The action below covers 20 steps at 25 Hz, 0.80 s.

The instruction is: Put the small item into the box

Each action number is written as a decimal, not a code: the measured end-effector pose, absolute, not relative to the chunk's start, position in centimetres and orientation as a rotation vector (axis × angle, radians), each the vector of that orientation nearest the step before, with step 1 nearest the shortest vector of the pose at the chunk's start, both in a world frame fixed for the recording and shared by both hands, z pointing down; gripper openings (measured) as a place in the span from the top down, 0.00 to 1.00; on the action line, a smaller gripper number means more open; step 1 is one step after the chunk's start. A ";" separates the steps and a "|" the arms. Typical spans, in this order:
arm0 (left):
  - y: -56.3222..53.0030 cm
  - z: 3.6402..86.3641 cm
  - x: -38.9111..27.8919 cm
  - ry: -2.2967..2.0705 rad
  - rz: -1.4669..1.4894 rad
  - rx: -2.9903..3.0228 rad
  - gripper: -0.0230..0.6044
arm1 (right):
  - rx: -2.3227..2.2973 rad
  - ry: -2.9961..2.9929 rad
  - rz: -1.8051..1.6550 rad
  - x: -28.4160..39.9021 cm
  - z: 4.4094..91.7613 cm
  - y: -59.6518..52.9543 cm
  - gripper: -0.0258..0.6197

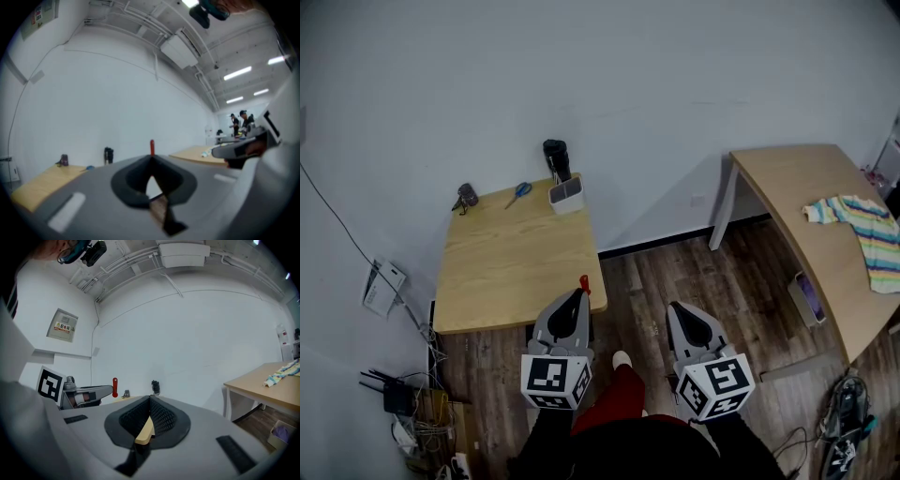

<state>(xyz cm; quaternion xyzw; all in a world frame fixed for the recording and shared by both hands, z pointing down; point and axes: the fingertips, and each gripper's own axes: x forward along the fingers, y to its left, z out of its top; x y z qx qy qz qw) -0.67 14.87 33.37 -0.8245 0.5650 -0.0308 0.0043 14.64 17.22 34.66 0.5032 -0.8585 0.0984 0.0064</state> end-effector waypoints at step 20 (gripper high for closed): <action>-0.8 35.9 -3.3 1.851 -0.088 -2.619 0.95 | 1.524 -2.687 0.317 12.0 35.4 -0.1 0.95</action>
